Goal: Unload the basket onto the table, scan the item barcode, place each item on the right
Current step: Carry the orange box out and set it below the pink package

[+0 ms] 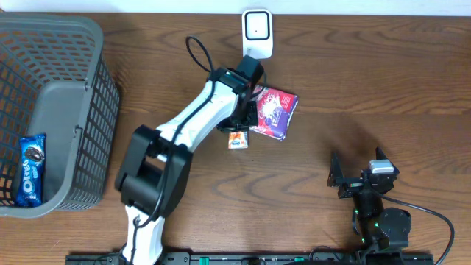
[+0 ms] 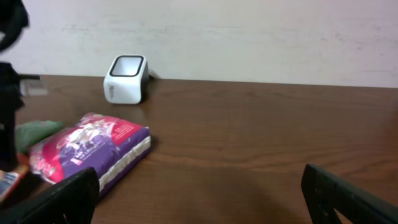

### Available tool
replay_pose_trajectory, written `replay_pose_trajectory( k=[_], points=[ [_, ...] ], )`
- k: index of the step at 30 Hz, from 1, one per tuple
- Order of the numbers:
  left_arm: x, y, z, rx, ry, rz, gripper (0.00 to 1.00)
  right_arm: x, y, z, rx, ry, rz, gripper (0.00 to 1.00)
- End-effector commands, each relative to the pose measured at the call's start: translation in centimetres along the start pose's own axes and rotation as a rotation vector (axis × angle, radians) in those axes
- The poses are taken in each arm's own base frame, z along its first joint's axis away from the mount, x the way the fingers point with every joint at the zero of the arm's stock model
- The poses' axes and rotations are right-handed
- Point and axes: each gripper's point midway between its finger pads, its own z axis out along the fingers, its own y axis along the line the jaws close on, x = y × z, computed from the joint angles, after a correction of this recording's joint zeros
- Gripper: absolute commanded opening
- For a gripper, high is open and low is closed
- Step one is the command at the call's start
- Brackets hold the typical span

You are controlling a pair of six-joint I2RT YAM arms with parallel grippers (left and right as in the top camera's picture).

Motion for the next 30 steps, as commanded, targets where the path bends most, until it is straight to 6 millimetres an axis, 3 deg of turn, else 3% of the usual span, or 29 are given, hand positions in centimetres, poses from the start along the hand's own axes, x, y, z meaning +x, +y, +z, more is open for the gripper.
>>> replay_pose_trajectory(
  k=[1,4,10,14,16,19,22,25,30],
  points=[
    [-0.5,-0.3,1.3,0.000,-0.011,-0.065,0.07,0.0,-0.2,0.0,0.010,0.000,-0.010,0.99],
    [-1.2,-1.3,1.3,0.040,-0.041,-0.121,0.08,0.0,-0.2,0.0,0.010,0.000,-0.010,0.99],
    [-1.4,-5.4,0.5,0.249,-0.007,-0.093,0.07,0.0,-0.2,0.0,0.010,0.000,-0.010,0.99],
    [-1.8,-6.1,-0.2,0.276,-0.020,-0.084,0.08,0.0,-0.2,0.0,0.010,0.000,-0.010,0.99],
    [-2.1,-6.0,-0.5,0.280,-0.028,-0.087,0.17,0.0,-0.2,0.0,0.010,0.000,-0.010,0.99],
    [-3.0,-5.4,-1.7,0.290,-0.064,-0.044,0.52,0.0,-0.2,0.0,0.010,0.000,-0.010,0.99],
    [-4.1,-4.7,-4.2,0.305,-0.126,0.030,0.76,0.0,-0.2,0.0,0.010,0.000,-0.010,0.99],
    [-5.5,-3.0,-7.3,0.287,-0.220,0.029,0.77,0.0,-0.2,0.0,0.010,0.000,-0.010,0.99],
    [-8.0,0.8,-15.4,0.269,-0.442,0.021,0.76,0.0,-0.2,0.0,0.010,0.000,-0.010,0.99]
  ],
)
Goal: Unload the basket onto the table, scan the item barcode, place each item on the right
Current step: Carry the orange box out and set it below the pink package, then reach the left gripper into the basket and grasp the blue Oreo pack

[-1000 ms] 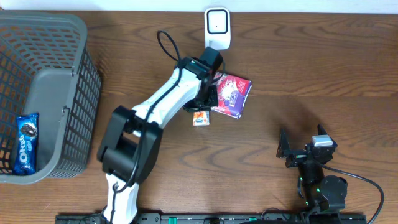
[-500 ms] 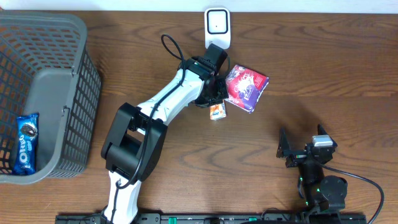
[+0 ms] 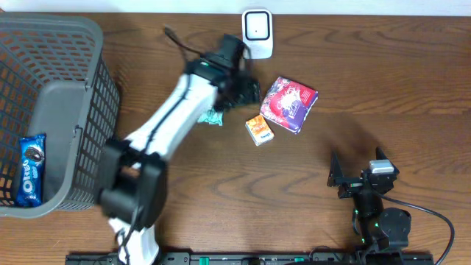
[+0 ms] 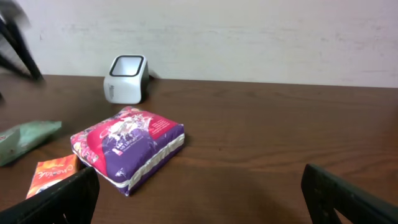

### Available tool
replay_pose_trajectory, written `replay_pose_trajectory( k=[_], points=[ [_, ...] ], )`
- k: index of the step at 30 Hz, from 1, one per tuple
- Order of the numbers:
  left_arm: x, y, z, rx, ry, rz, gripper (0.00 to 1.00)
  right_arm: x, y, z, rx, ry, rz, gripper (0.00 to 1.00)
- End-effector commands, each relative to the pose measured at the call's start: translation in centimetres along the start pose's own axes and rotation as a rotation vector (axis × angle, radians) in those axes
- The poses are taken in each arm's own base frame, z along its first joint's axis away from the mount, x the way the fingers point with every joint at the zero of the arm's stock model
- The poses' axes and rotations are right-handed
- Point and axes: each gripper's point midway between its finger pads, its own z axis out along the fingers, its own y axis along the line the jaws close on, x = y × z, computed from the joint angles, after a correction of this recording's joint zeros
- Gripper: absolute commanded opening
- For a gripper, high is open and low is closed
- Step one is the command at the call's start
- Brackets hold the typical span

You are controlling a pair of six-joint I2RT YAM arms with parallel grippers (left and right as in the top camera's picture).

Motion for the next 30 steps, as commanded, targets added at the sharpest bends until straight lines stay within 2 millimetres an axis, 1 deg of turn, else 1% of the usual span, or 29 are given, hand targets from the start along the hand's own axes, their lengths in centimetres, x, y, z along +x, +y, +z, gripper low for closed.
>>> replay_pose_trajectory(
  k=[1,3,4,6,7,8,10,11,12,14,15,17,19,21,24,27,29,30],
  points=[
    [-4.6,0.9,-8.3,-0.021,-0.239,0.048,0.77,0.0,-0.2,0.0,0.010,0.000,-0.010,0.99],
    [-6.7,2.9,-12.9,-0.058,-0.370,0.006,0.77,0.0,-0.2,0.0,0.010,0.000,-0.010,0.99],
    [-7.6,4.3,-15.3,-0.085,-0.440,-0.022,0.77,0.0,-0.2,0.0,0.010,0.000,-0.010,0.99],
    [-9.1,7.6,-20.4,-0.149,-0.575,-0.092,0.76,0.0,-0.2,0.0,0.010,0.000,-0.010,0.99],
    [-9.5,9.6,-22.8,-0.190,-0.637,-0.133,0.77,0.0,-0.2,0.0,0.010,0.000,-0.010,0.99],
    [-9.8,11.2,-24.7,-0.226,-0.683,-0.163,0.77,0.0,-0.2,0.0,0.010,0.000,-0.010,0.99],
    [-9.9,15.4,-28.7,-0.321,-0.771,-0.225,0.77,0.0,-0.2,0.0,0.010,0.000,-0.010,0.99],
    [-9.6,17.7,-30.4,-0.378,-0.799,-0.260,0.76,0.0,-0.2,0.0,0.010,0.000,-0.010,0.99],
    [-9.1,19.9,-31.8,-0.441,-0.815,-0.298,0.77,0.0,-0.2,0.0,0.010,0.000,-0.010,0.99],
    [-7.6,24.3,-33.7,-0.563,-0.807,-0.371,0.77,0.0,-0.2,0.0,0.010,0.000,-0.010,0.99],
    [-6.7,26.4,-34.2,-0.617,-0.783,-0.407,0.77,0.0,-0.2,0.0,0.010,0.000,-0.010,0.99],
    [-4.7,29.6,-34.4,-0.679,-0.724,-0.486,0.77,0.0,-0.2,0.0,0.010,0.000,-0.010,0.99],
    [-3.2,32.0,-34.3,-0.712,-0.678,-0.558,0.76,0.0,-0.2,0.0,0.010,0.000,-0.010,0.99],
    [-2.0,33.5,-33.6,-0.729,-0.627,-0.599,0.77,0.0,-0.2,0.0,0.010,0.000,-0.010,0.99],
    [-0.4,35.8,-31.9,-0.759,-0.526,-0.628,0.76,0.0,-0.2,0.0,0.010,0.000,-0.010,0.99],
    [0.9,37.6,-29.2,-0.798,-0.389,-0.568,0.77,0.0,-0.2,0.0,0.010,0.000,-0.010,0.99],
    [2.3,39.2,-28.0,-0.868,-0.304,-0.570,0.77,0.0,-0.2,0.0,0.010,0.000,-0.010,0.99],
    [3.2,40.4,-27.5,-0.927,-0.263,-0.581,0.76,0.0,-0.2,0.0,0.010,0.000,-0.010,0.99]
  ],
)
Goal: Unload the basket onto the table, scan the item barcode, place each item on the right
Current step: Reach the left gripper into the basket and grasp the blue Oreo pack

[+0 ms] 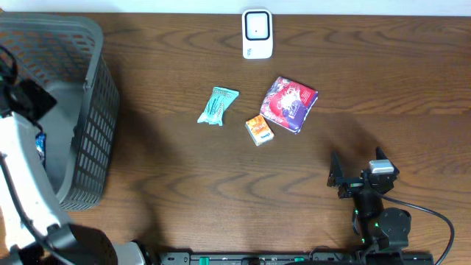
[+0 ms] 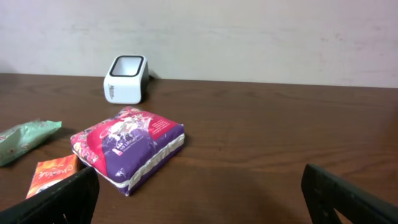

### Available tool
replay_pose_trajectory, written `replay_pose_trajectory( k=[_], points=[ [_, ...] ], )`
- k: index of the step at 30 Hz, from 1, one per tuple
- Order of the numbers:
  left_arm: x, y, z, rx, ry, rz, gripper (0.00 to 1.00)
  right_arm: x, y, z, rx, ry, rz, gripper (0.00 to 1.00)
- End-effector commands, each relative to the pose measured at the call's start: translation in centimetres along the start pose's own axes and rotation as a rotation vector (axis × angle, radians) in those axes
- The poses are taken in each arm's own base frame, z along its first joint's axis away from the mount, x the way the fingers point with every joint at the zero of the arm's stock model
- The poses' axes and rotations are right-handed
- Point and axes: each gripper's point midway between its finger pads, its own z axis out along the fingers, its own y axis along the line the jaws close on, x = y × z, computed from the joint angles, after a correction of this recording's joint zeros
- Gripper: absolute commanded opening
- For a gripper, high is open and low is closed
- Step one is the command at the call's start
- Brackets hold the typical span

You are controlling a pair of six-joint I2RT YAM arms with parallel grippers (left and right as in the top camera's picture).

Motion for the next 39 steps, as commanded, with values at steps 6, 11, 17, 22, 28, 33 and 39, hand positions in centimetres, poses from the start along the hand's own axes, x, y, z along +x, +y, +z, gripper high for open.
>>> replay_pose_trajectory(
  k=[6,11,17,22,28,33,39],
  points=[
    [3.0,4.1,8.6,-0.284,0.146,0.116,0.77,0.0,-0.2,0.0,0.010,0.000,-0.010,0.99],
    [5.3,4.9,12.0,-0.311,0.272,0.167,0.77,0.0,-0.2,0.0,0.010,0.000,-0.010,0.99],
    [6.8,6.1,14.7,-0.313,0.352,0.140,0.77,0.0,-0.2,0.0,0.010,0.000,-0.010,0.99],
    [7.7,5.1,16.5,-0.163,0.400,0.112,0.77,0.0,-0.2,0.0,0.010,0.000,-0.010,0.99],
    [7.7,6.7,17.5,-0.176,0.409,0.068,0.76,0.0,-0.2,0.0,0.010,0.000,-0.010,0.99],
    [8.9,6.4,18.5,-0.134,0.454,0.047,0.33,0.0,-0.2,0.0,0.010,0.000,-0.010,0.99],
    [8.8,6.0,18.2,-0.108,0.456,0.033,0.07,0.0,-0.2,0.0,0.010,0.000,-0.010,0.99]
  ],
)
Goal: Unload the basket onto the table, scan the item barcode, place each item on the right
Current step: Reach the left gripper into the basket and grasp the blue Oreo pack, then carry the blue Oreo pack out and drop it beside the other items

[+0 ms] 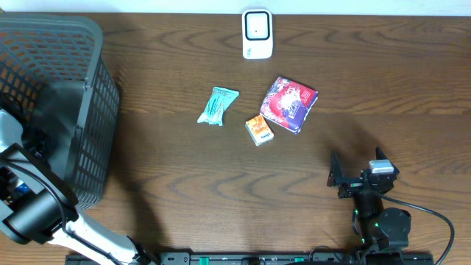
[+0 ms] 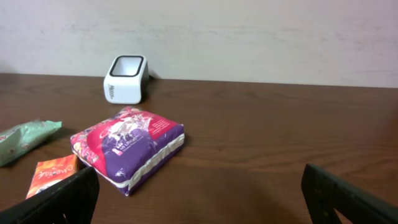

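Note:
The white barcode scanner [image 1: 257, 33] [image 2: 126, 79] stands at the table's far edge. In front of it lie a pink-and-purple pack [image 1: 291, 104] [image 2: 127, 147], a small orange packet [image 1: 259, 129] [image 2: 53, 175] and a green packet [image 1: 218, 105] [image 2: 28, 140]. My left arm [image 1: 29, 213] reaches into the grey basket [image 1: 88, 88] at the far left. Its gripper [image 1: 35, 140] is a dark shape inside, and its jaws cannot be made out. A sliver of blue [image 1: 18, 191] shows beside the arm. My right gripper [image 1: 357, 180] [image 2: 199, 205] rests open at the near right, holding nothing.
The basket's tall mesh walls enclose the left gripper. A cable runs from the right arm's base [image 1: 383, 224] toward the table's front edge. A pale wall [image 2: 249, 37] rises behind the scanner.
My left arm has dropped from above the basket's left side to deeper inside it, and now covers most of the blue pack there. The three packs, the scanner and the right gripper are unmoved.
My left gripper was first down among the packs in front of the scanner. A second later it was beside the scanner, and the pink pack, orange packet and green packet lay spread apart. Then the arm was over the basket, and now it reaches inside.

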### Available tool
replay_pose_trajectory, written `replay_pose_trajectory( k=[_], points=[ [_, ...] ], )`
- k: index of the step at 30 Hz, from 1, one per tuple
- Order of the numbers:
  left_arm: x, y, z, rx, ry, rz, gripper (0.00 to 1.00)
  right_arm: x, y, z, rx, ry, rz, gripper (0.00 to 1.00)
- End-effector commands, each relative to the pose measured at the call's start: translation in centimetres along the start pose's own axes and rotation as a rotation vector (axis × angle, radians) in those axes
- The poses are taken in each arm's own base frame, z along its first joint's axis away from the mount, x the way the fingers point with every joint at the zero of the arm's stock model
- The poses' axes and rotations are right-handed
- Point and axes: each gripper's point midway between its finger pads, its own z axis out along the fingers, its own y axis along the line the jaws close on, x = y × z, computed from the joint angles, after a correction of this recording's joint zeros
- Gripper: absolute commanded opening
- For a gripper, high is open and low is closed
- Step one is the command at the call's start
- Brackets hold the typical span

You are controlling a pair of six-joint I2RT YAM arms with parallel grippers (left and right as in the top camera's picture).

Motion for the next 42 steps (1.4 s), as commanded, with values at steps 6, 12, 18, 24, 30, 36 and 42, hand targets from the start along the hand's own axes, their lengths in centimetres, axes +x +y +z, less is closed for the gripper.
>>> replay_pose_trajectory(
  k=[6,12,18,24,30,36,42],
  points=[
    [-0.4,-4.3,-3.8,0.333,-0.012,-0.087,0.07,0.0,-0.2,0.0,0.010,0.000,-0.010,0.99],
    [-3.0,-5.3,-14.6,0.602,-0.237,-0.246,0.07,0.0,-0.2,0.0,0.010,0.000,-0.010,0.99],
    [-3.1,-5.0,-27.0,0.913,-0.433,-0.410,0.07,0.0,-0.2,0.0,0.010,0.000,-0.010,0.99],
    [-0.3,-6.4,-39.1,1.234,-0.616,-0.313,0.07,0.0,-0.2,0.0,0.010,0.000,-0.010,0.99],
    [7.2,-13.5,-46.0,1.462,-0.556,-0.034,0.07,0.0,-0.2,0.0,0.010,0.000,-0.010,0.99],
    [17.9,-22.9,-47.6,1.537,-0.454,0.462,0.07,0.0,-0.2,0.0,0.010,0.000,-0.010,0.99],
    [24.0,-30.2,-43.3,1.363,-0.507,0.794,0.08,0.0,-0.2,0.0,0.010,0.000,-0.010,0.99]
  ],
)
